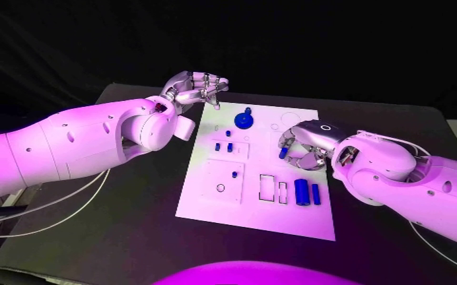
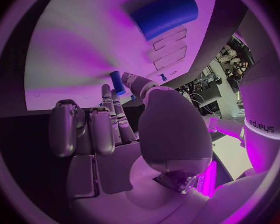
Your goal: Assemble the parts on the task board
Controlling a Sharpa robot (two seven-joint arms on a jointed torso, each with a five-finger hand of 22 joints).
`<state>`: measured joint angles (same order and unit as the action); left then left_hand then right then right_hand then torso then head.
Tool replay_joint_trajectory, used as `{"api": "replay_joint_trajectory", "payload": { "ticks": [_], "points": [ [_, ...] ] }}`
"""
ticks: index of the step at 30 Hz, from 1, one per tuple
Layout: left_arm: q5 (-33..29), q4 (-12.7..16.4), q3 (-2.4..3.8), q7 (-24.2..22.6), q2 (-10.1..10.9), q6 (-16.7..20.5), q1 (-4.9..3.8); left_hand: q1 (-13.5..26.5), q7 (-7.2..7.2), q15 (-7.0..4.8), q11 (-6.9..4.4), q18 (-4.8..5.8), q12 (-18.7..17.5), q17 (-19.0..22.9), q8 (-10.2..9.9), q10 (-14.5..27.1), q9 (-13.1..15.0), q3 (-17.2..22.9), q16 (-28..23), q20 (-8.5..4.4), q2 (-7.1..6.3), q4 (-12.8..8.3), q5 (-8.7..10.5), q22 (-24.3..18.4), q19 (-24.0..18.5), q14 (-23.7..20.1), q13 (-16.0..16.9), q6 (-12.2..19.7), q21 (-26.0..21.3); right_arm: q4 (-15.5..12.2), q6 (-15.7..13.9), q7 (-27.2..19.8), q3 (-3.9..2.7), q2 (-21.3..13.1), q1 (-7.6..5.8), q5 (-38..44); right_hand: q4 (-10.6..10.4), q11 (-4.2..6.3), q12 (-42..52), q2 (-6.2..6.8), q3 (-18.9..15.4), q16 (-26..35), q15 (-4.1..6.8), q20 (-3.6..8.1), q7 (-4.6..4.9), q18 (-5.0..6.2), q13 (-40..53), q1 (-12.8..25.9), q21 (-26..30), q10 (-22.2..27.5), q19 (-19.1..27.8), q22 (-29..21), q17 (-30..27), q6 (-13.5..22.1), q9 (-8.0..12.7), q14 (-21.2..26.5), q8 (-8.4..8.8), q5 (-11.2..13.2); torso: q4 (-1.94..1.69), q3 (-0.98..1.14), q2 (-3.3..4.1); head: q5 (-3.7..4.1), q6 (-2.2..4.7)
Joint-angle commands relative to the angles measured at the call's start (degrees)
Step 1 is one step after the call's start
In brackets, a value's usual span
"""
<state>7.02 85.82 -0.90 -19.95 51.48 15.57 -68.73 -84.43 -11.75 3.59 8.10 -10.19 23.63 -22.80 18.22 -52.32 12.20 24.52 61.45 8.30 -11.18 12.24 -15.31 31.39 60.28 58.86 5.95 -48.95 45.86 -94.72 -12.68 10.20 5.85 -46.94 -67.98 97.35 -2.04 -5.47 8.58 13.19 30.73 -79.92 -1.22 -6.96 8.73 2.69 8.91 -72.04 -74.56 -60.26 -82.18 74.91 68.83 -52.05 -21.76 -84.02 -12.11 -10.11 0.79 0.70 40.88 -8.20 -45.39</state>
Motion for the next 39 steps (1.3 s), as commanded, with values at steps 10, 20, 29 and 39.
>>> {"api": "replay_joint_trajectory", "payload": {
  "ticks": [10,20,29,39],
  "points": [
    [-0.26,-0.08,0.03,-0.34,-0.13,-1.06,-0.04,0.36,-0.01,-0.11,-0.02,-0.32,0.12,0.09,0.12,0.42,-0.07,0.27,-0.24,-0.05,-0.12,0.09,0.10,0.06,-0.26,-0.48,-0.06,0.42,0.00,0.63,-0.53,-0.22,0.12,0.97,0.28,0.38,-0.63,0.59,1.83,-2.02,1.60,-0.29,0.90,0.62,-0.45,0.23,-0.12,-1.52,-2.57,-3.95,-1.78,8.65,0.83,-2.42,-0.43,-1.88,-0.98,1.04,0.07,0.01,-0.02,-0.11,-0.22],
    [-0.26,-0.15,0.02,-0.13,-0.13,-1.22,-0.04,0.36,-0.01,-0.11,-0.02,-0.32,0.12,0.09,0.12,0.42,-0.07,0.27,-0.24,-0.05,-0.12,0.09,0.10,0.06,-0.26,-0.48,-0.06,0.42,0.00,0.69,-2.92,0.54,0.13,0.98,0.34,0.89,0.21,2.32,4.43,-5.75,3.95,-0.71,2.31,1.85,-1.92,-0.36,1.34,-3.89,-5.26,-8.57,-3.15,10.20,1.21,-7.10,-2.26,-2.18,-4.28,5.13,0.02,0.03,-0.02,-0.03,-0.25],
    [-0.26,-0.19,0.01,-0.02,-0.10,-1.32,-0.04,0.42,0.01,-0.12,-0.03,-0.34,0.29,0.13,0.25,0.45,-0.03,0.40,-0.26,-0.03,-0.03,0.03,0.10,0.06,-0.32,-0.49,-0.04,0.39,-0.01,-0.67,-5.96,0.41,0.12,0.29,0.36,1.28,1.41,2.72,4.98,-6.41,4.75,-0.77,2.69,2.28,-2.05,-0.59,2.04,-4.82,-6.23,-9.64,-3.63,10.77,1.22,-7.39,-3.51,-2.24,-5.63,6.08,0.05,0.02,-0.02,-0.01,-0.32],
    [-0.26,-0.42,0.00,0.05,-0.11,-1.30,-0.04,0.36,0.02,-0.13,-0.05,-0.35,0.34,0.15,0.30,0.48,-0.02,0.47,-0.27,-0.03,0.00,-0.05,0.09,0.07,-0.33,-0.50,-0.04,0.39,-0.01,-6.86,-8.93,-0.13,-0.33,-2.58,-0.26,-1.31,1.86,2.73,4.91,-5.95,4.76,-0.76,2.74,2.36,-2.02,-0.61,2.19,-4.86,-6.32,-9.69,-3.68,10.85,1.16,-7.44,-3.89,-2.24,-6.00,5.89,0.02,-0.04,-0.09,-0.15,-0.41]
  ]
}}
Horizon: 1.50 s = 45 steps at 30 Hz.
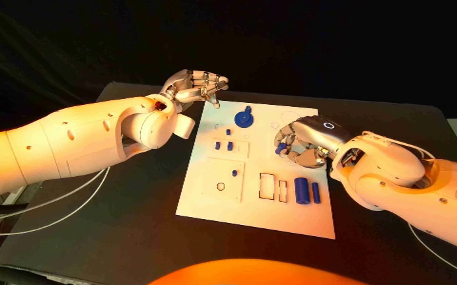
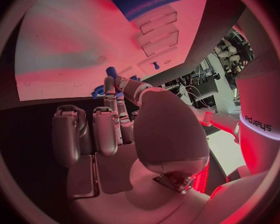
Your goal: Assemble the parts on the task board
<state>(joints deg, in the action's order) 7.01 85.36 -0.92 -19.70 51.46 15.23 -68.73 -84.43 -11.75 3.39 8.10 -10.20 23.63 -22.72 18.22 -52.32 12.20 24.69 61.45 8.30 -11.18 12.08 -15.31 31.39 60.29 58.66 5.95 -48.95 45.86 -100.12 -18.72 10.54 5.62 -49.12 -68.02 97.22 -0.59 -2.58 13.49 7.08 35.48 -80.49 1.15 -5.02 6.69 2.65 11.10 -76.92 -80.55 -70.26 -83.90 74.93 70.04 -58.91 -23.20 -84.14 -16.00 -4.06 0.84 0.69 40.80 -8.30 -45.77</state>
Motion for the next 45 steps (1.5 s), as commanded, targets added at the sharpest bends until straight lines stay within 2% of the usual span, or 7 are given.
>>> {"api": "replay_joint_trajectory", "payload": {
  "ticks": [1,6,10,17,30,41,45],
  "points": [
    [-0.26,0.02,0.02,-0.17,-0.09,-0.96,-0.04,0.37,0.02,0.07,-0.05,-0.35,0.34,0.07,0.30,0.48,-0.02,0.30,-0.27,-0.03,0.00,0.11,0.09,0.07,-0.34,-0.29,-0.04,0.39,-0.01,-2.31,-3.16,-0.61,-0.14,-0.64,-0.32,-1.46,0.41,-0.16,0.00,0.16,0.01,-0.18,0.36,0.42,0.03,-0.57,0.00,0.02,-0.33,0.31,-1.95,10.82,-0.05,-0.58,-2.45,-2.12,-2.11,-0.15,-0.02,-0.03,0.00,-0.10,-0.03],
    [-0.26,0.02,0.01,-0.08,-0.17,-1.03,-0.03,0.33,0.02,0.07,-0.05,-0.35,0.37,0.08,0.32,0.51,-0.02,0.35,-0.28,-0.03,0.01,0.06,0.08,0.07,-0.35,-0.30,-0.05,0.41,-0.01,-5.37,-3.99,-1.43,-0.25,-0.26,-0.54,-2.90,0.52,-0.26,-0.21,0.41,-0.04,-0.13,0.32,0.43,0.12,-0.55,0.01,0.18,-0.23,0.53,-1.90,10.80,-0.19,-0.47,-2.60,-2.11,-2.19,-0.29,0.02,0.01,0.04,-0.30,0.03],
    [-0.26,0.03,0.01,-0.05,-0.25,-1.04,-0.03,0.33,0.02,0.07,-0.05,-0.35,0.37,0.08,0.32,0.51,-0.02,0.35,-0.28,-0.03,0.01,0.06,0.08,0.07,-0.35,-0.30,-0.05,0.41,-0.01,-6.14,-4.21,-2.12,-0.20,1.59,-0.35,-3.58,0.51,-0.31,-0.30,0.46,-0.05,-0.12,0.28,0.42,0.16,-0.53,0.00,0.28,-0.09,0.64,-1.84,10.74,-0.21,-0.39,-2.63,-2.10,-2.18,-0.34,0.11,0.03,0.00,-0.57,-0.07],
    [-0.26,0.01,0.01,-0.01,-0.54,-1.14,-0.03,0.31,0.02,0.06,-0.04,-0.35,0.37,0.09,0.33,0.54,-0.02,0.38,-0.29,-0.03,0.02,0.03,0.08,0.07,-0.36,-0.31,-0.05,0.42,-0.01,-6.07,-4.48,-3.46,0.13,5.91,1.44,-4.12,0.49,-0.35,-0.38,0.48,-0.06,-0.04,0.25,0.41,0.21,-0.48,0.00,0.37,0.12,0.71,-1.75,10.65,-0.38,-0.31,-2.66,-2.07,-2.17,-0.40,-0.05,0.00,0.00,-1.26,-0.45],
    [-0.26,0.05,0.00,-0.01,-0.89,-1.24,-0.03,0.31,0.02,0.06,-0.04,-0.35,0.37,0.09,0.33,0.54,-0.02,0.38,-0.29,-0.03,0.02,0.03,0.08,0.07,-0.36,-0.31,-0.05,0.42,-0.01,-0.49,-3.08,-4.89,1.33,13.07,5.93,-3.88,0.48,-0.39,-0.45,0.48,-0.06,-0.03,0.22,0.40,0.26,-0.42,0.00,0.45,0.40,0.76,-1.62,10.53,-0.42,-0.23,-2.69,-2.06,-2.16,-0.50,-0.01,-0.04,0.09,-1.85,-0.89],
    [-0.26,0.05,0.00,0.01,-0.97,-1.32,-0.03,0.31,0.02,0.06,-0.04,-0.35,0.37,0.09,0.33,0.54,-0.02,0.38,-0.29,-0.03,0.02,0.03,0.08,0.07,-0.36,-0.31,-0.05,0.42,-0.01,3.08,-2.16,-4.55,1.65,15.60,7.54,-2.40,0.47,-0.40,-0.46,0.49,-0.06,-0.04,0.21,0.39,0.27,-0.42,0.01,0.48,0.38,0.77,-1.63,10.54,-0.40,-0.21,-2.70,-2.07,-2.15,-0.53,-0.04,0.00,0.06,-2.10,-1.19],
    [-0.26,0.05,0.00,0.05,-0.94,-1.35,-0.03,0.31,0.02,0.06,-0.04,-0.35,0.37,0.09,0.33,0.54,-0.02,0.38,-0.29,-0.03,0.02,0.03,0.08,0.07,-0.36,-0.31,-0.05,0.42,-0.01,3.81,-2.30,-4.40,1.70,16.02,8.03,-1.52,0.48,-0.42,-0.50,0.51,-0.07,-0.07,0.19,0.38,0.30,-0.43,0.01,0.53,0.34,0.80,-1.65,10.57,-0.35,-0.15,-2.72,-2.08,-2.14,-0.61,-0.04,0.01,0.09,-1.90,-1.22]
  ]
}}
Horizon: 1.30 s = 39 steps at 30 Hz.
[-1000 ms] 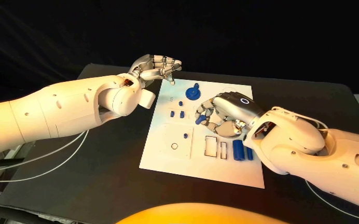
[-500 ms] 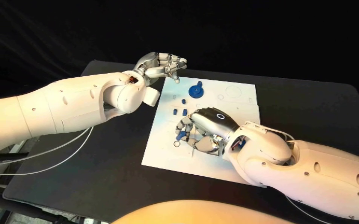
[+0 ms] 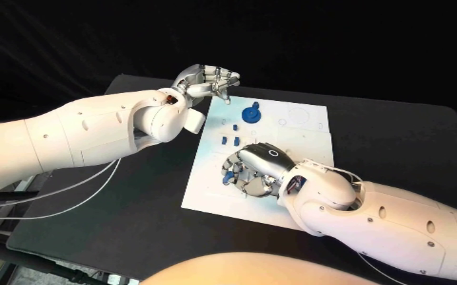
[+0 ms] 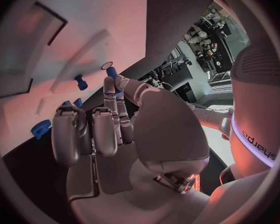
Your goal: Assemble the parts on the task board
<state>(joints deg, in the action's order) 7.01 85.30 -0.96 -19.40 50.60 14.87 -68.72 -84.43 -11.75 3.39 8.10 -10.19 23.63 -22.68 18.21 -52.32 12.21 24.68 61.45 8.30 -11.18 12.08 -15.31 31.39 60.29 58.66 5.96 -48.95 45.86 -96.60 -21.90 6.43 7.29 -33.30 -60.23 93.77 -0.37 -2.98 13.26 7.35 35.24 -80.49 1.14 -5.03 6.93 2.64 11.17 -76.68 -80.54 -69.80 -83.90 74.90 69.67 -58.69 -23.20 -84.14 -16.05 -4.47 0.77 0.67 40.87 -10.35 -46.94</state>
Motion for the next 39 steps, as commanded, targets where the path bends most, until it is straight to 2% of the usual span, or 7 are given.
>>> {"api": "replay_joint_trajectory", "payload": {
  "ticks": [1,14,21,26,29,33,39],
  "points": [
    [-0.25,0.10,0.03,-0.25,-0.09,-0.99,-0.04,0.31,0.02,0.06,-0.04,-0.36,0.37,0.05,0.33,0.54,-0.03,0.38,-0.29,-0.03,0.02,0.03,0.08,0.07,-0.36,-0.32,-0.05,0.42,-0.01,0.37,0.95,-0.25,0.03,0.26,0.28,2.03,0.26,-0.02,-0.27,0.24,0.17,-0.07,0.20,0.39,0.06,-0.42,-0.06,0.29,0.33,0.34,-1.65,10.60,0.02,-0.36,-2.72,-2.08,-2.09,-0.20,0.03,0.03,0.02,0.15,-0.05],
    [-0.25,0.06,0.03,-0.21,-0.10,-1.01,-0.04,0.31,0.02,0.06,-0.04,-0.36,0.37,0.05,0.33,0.54,-0.03,0.38,-0.29,-0.03,0.02,0.03,0.08,0.07,-0.36,-0.32,-0.05,0.42,-0.01,1.16,3.96,1.15,0.05,0.61,0.49,3.82,0.28,-0.03,-0.30,0.25,0.18,-0.08,0.19,0.38,0.08,-0.44,-0.05,0.31,0.27,0.35,-1.68,10.64,0.04,-0.32,-2.74,-2.09,-2.09,-0.32,0.09,0.04,-0.02,0.05,-0.24],
    [-0.25,0.06,0.03,-0.19,-0.10,-1.03,-0.04,0.35,-0.02,0.08,-0.01,-0.35,0.55,0.13,0.45,0.69,-0.01,0.58,-0.35,-0.02,0.07,-0.14,0.09,0.10,-0.44,-0.39,-0.06,0.51,0.01,1.14,4.26,2.42,0.07,0.99,0.53,5.89,0.24,-0.16,-0.52,0.47,0.07,-0.01,0.09,0.32,0.20,-0.39,-0.04,0.65,0.52,0.56,-1.57,10.54,-0.16,-0.01,-2.77,-2.05,-1.97,-0.42,0.06,0.02,-0.01,0.07,-0.24],
    [-0.25,0.05,0.03,-0.18,-0.13,-1.04,-0.04,0.35,-0.02,0.08,-0.01,-0.35,0.55,0.13,0.45,0.69,-0.01,0.58,-0.35,-0.02,0.07,-0.14,0.09,0.10,-0.44,-0.39,-0.06,0.51,0.01,1.18,4.16,2.67,0.14,1.46,0.54,6.42,0.00,-0.87,-1.35,1.23,0.16,-0.05,-0.48,-0.11,1.11,-0.33,-0.03,1.73,0.88,1.64,-1.42,10.46,-0.22,2.28,-2.22,-2.04,-0.40,-0.43,0.08,0.00,-0.06,0.13,-0.13],
    [-0.25,0.04,0.03,-0.17,-0.13,-1.05,-0.04,0.35,-0.02,0.08,-0.01,-0.35,0.55,0.13,0.45,0.69,-0.01,0.58,-0.35,-0.02,0.07,-0.14,0.09,0.10,-0.44,-0.39,-0.06,0.51,0.01,1.19,3.82,2.66,0.19,1.59,0.56,6.51,-0.41,-1.14,-1.48,2.19,-0.13,-0.12,-0.76,-0.39,1.46,-0.33,0.13,2.78,0.91,1.70,-1.42,10.50,-0.21,4.29,-1.55,-2.03,1.25,-1.63,0.05,0.01,-0.03,0.15,-0.10],
    [-0.25,0.03,0.03,-0.18,-0.11,-1.05,-0.04,0.35,-0.02,0.08,-0.01,-0.35,0.55,0.13,0.45,0.69,-0.01,0.58,-0.35,-0.02,0.07,-0.14,0.09,0.10,-0.44,-0.39,-0.06,0.51,0.01,1.15,3.23,2.79,0.23,1.58,0.57,6.57,-0.61,-0.94,-1.61,2.89,-0.32,-0.20,-0.65,-0.44,1.18,-0.29,0.32,3.30,0.99,1.70,-1.41,10.52,-0.20,6.46,-0.88,-2.02,3.00,-1.95,0.08,0.00,-0.05,0.15,-0.08],
    [-0.25,0.02,0.03,-0.18,-0.06,-1.04,-0.04,0.35,-0.02,0.08,-0.01,-0.35,0.55,0.13,0.45,0.69,-0.01,0.58,-0.35,-0.02,0.07,-0.14,0.09,0.10,-0.44,-0.39,-0.06,0.51,0.01,0.70,1.50,2.81,0.27,1.24,0.63,6.63,-0.74,-0.63,-1.67,3.41,-0.51,-0.26,-0.42,-0.31,1.19,-0.28,0.47,3.62,1.00,1.59,-1.44,10.56,-0.17,7.95,-0.46,-2.02,4.13,-1.87,0.08,0.02,-0.03,0.10,-0.07]
  ]
}}
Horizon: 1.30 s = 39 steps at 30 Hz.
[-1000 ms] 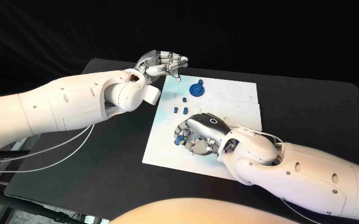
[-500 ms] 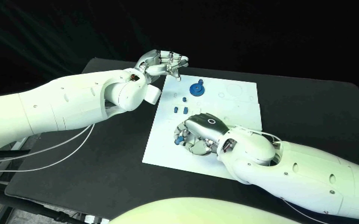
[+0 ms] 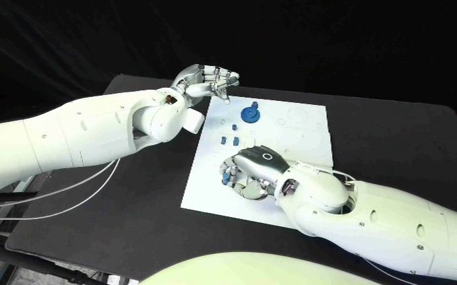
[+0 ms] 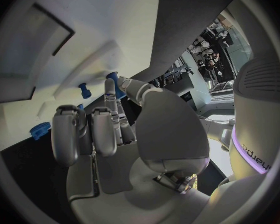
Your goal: Assemble the parts on the task board
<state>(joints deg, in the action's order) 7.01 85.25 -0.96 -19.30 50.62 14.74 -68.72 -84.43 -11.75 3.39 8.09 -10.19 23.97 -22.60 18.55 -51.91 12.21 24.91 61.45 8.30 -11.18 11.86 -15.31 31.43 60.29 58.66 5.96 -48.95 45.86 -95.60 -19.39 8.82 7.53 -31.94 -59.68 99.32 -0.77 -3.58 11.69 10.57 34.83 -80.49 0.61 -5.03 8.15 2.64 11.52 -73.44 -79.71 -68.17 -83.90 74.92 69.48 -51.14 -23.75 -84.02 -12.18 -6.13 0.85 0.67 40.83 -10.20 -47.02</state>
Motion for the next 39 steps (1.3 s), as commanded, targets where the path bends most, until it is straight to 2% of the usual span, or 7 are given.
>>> {"api": "replay_joint_trajectory", "payload": {
  "ticks": [1,12,17,20,24,29,39],
  "points": [
    [-0.25,0.06,0.03,-0.28,-0.06,-0.92,-0.04,0.35,-0.02,0.08,0.00,-0.35,0.21,0.05,0.11,0.28,-0.01,0.35,-0.35,-0.02,0.07,0.09,0.09,0.06,-0.44,-0.39,-0.06,0.51,0.01,-0.44,-1.39,0.43,0.03,-0.23,0.10,1.10,-0.39,0.00,-0.11,0.34,-0.20,-0.26,0.15,-0.28,-0.02,-0.27,0.14,0.50,0.22,-0.07,-1.42,10.52,0.01,0.62,0.15,-2.13,0.43,-0.15,0.00,0.05,0.02,0.00,0.02],
    [-0.25,0.02,0.03,-0.23,0.15,-1.08,-0.04,0.35,-0.02,0.08,0.00,-0.35,0.21,0.05,0.11,0.28,-0.01,0.35,-0.35,-0.02,0.07,0.09,0.09,0.06,-0.44,-0.39,-0.06,0.51,0.01,-5.50,-9.39,-0.50,-0.38,-4.77,0.15,0.43,-0.84,0.87,0.29,1.50,-1.01,-0.25,0.85,0.32,-0.94,-0.39,0.85,0.92,-0.22,-1.41,-1.72,10.82,-0.19,4.39,1.10,-2.12,3.03,-0.06,0.10,0.02,-0.05,0.63,0.42],
    [-0.25,0.07,-0.02,-0.22,0.30,-1.14,-0.03,0.35,-0.02,0.08,0.00,-0.35,0.21,0.05,0.11,0.28,-0.01,0.35,-0.35,-0.02,0.07,0.09,0.09,0.06,-0.44,-0.39,-0.06,0.51,0.01,-8.54,-12.90,-2.40,-0.99,-9.41,-1.03,-7.57,-1.24,0.86,1.57,1.20,-1.43,-0.16,0.99,0.64,-0.61,-0.34,2.09,0.87,0.15,-3.42,-1.63,10.73,-0.42,0.80,0.53,-2.10,1.46,-0.22,0.14,0.02,-0.09,1.36,0.93],
    [-0.25,0.12,-0.09,-0.25,0.37,-1.21,-0.03,0.47,-0.01,0.10,0.00,-0.35,0.36,0.10,0.23,0.34,0.01,0.44,-0.37,-0.01,0.06,0.02,0.11,0.08,-0.48,-0.41,-0.06,0.53,0.02,-9.44,-12.46,-2.89,-1.14,-12.88,-2.57,-16.00,-1.85,0.15,3.24,1.21,-2.31,-0.71,0.35,0.22,0.41,-0.49,3.58,1.46,-0.38,-5.16,-1.90,11.00,0.58,-2.11,0.14,-2.35,0.19,-1.03,0.14,-0.09,-0.17,2.51,1.44],
    [-0.25,0.25,-0.22,-0.38,0.60,-1.28,-0.03,0.50,0.00,0.10,0.00,-0.35,0.38,0.10,0.25,0.35,0.01,0.44,-0.37,0.00,0.06,0.02,0.11,0.08,-0.49,-0.41,-0.06,0.52,0.02,-10.37,-8.56,-2.03,-1.23,-19.48,-4.99,-27.92,-3.99,1.39,12.60,1.41,-6.87,-1.09,1.27,0.76,-0.95,-0.78,11.90,4.00,-1.87,-7.85,-2.61,11.74,0.79,-3.95,-1.12,-2.48,-2.24,-2.90,0.43,-0.29,-0.43,5.02,2.03],
    [-0.32,0.55,-0.38,-0.53,0.94,-1.31,-0.03,0.57,0.00,0.11,0.00,-0.35,0.42,0.11,0.28,0.34,0.02,0.43,-0.37,0.00,0.03,0.03,0.13,0.08,-0.50,-0.41,-0.05,0.51,0.02,-12.46,-4.75,0.87,-1.10,-27.16,-6.16,-33.20,-7.78,2.14,57.62,0.31,-12.50,-4.23,2.10,1.26,-2.10,-1.67,57.43,5.30,-5.86,-11.54,-4.34,13.51,6.36,-2.15,-5.90,-3.69,-7.86,-4.09,0.86,-0.36,-0.67,8.20,2.31],
    [-0.47,0.91,-0.68,-0.53,1.12,-1.49,-0.02,0.57,0.00,0.11,0.00,-0.35,0.42,0.11,0.28,0.34,0.02,0.43,-0.37,0.00,0.03,0.03,0.13,0.08,-0.50,-0.41,-0.05,0.51,0.02,-17.69,-4.45,8.60,-0.13,-35.43,-5.21,-25.91,-11.95,2.21,66.21,0.83,-15.97,-6.01,1.94,1.44,-2.23,-2.14,66.54,7.43,-8.07,-14.46,-5.25,14.35,10.11,-1.55,-8.31,-4.21,-10.26,-3.31,1.77,-0.26,-1.18,11.24,2.08]
  ]
}}
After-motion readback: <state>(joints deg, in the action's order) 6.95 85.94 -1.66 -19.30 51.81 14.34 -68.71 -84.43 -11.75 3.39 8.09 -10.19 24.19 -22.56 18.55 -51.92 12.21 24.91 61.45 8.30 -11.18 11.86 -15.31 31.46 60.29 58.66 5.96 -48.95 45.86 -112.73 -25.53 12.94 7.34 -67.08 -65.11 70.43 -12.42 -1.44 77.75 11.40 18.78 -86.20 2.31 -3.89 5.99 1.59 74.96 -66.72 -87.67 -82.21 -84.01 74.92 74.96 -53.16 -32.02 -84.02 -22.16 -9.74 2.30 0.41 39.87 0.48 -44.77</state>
